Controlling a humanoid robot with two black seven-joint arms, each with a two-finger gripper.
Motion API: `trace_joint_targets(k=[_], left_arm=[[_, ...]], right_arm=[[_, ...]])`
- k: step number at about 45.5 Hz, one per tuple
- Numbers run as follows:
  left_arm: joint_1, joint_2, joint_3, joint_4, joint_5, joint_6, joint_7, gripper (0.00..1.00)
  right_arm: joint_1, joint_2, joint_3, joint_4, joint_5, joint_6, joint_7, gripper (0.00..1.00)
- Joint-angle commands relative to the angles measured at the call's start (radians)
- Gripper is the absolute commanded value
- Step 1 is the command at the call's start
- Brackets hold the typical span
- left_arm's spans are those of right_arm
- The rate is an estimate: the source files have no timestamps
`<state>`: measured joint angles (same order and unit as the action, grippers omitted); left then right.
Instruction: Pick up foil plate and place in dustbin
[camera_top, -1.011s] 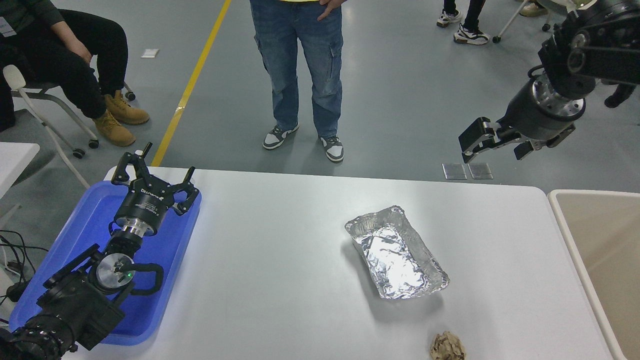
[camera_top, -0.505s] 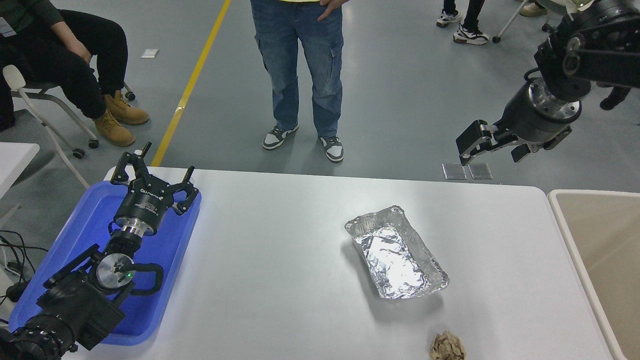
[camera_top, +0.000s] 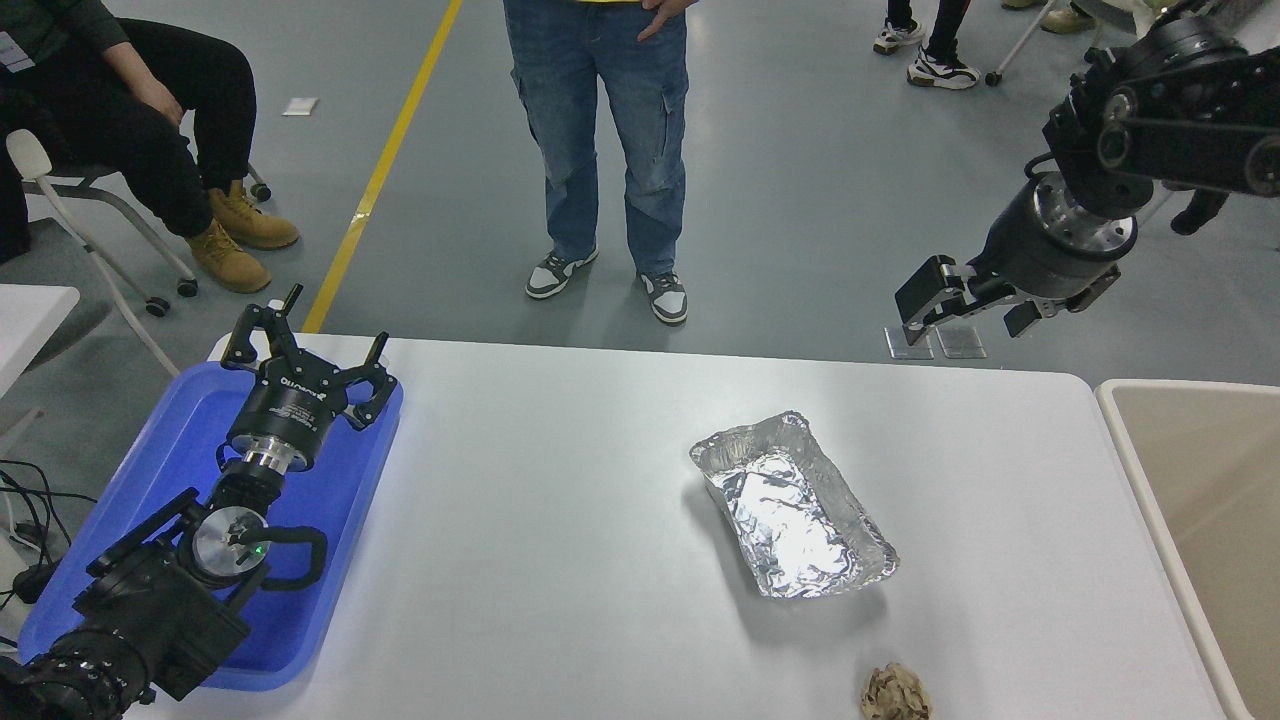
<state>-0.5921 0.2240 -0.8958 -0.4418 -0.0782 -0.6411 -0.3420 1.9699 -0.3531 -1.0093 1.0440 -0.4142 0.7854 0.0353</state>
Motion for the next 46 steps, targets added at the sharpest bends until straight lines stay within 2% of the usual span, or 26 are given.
trace_joint_targets(k=[1,12,21,46], left_arm=[[0.0,0.0,0.0,0.0,0.0,0.0,0.0,1.0],[0.0,0.0,0.0,0.0,0.0,0.0,0.0,1.0],[0.0,0.0,0.0,0.0,0.0,0.0,0.0,1.0],[0.0,0.0,0.0,0.0,0.0,0.0,0.0,1.0]], right_arm=[[-0.02,0.0,0.008,-0.007,0.0,0.0,0.0,1.0],[-0.043,-0.004,-0.009,-0.054,0.008,0.0,0.003,1.0],[-0.049,-0.009,-0.035,-0.082,0.084,0.0,0.003,1.0],[-0.048,-0.003,-0.06,-0.081,0.086,0.0,0.003,1.0]])
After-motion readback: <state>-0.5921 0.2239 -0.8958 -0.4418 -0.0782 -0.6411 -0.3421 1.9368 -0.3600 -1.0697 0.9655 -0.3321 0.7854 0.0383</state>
